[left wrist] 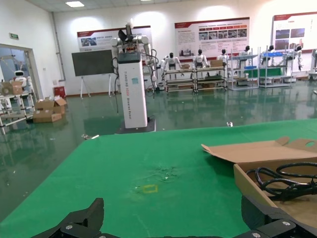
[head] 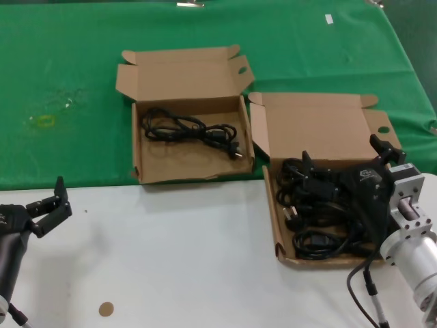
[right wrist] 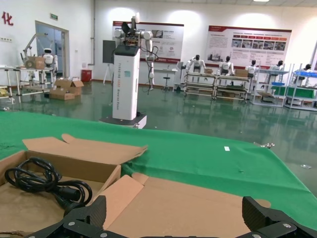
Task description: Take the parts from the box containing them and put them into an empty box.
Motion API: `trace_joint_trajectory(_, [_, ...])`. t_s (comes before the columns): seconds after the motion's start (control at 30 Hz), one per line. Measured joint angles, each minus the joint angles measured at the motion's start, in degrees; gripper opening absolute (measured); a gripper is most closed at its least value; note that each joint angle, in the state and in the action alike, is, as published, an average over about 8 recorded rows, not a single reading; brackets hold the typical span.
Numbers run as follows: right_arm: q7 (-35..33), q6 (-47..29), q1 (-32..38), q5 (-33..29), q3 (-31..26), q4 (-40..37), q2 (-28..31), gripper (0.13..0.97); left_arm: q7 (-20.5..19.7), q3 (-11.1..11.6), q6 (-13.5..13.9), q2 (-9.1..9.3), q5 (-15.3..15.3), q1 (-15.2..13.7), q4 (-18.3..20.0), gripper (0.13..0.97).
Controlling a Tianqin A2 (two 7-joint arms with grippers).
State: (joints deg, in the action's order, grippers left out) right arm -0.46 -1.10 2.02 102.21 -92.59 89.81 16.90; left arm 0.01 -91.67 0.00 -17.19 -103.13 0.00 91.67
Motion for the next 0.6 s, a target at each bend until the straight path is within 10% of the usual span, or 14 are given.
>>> trace_joint_trajectory(0.6, [0.00,0.00,0.00,0.00,0.00,0.00,0.00,0.966,0.00,0.00,0.00,0.00,0.00,0.00,0.00,0.966])
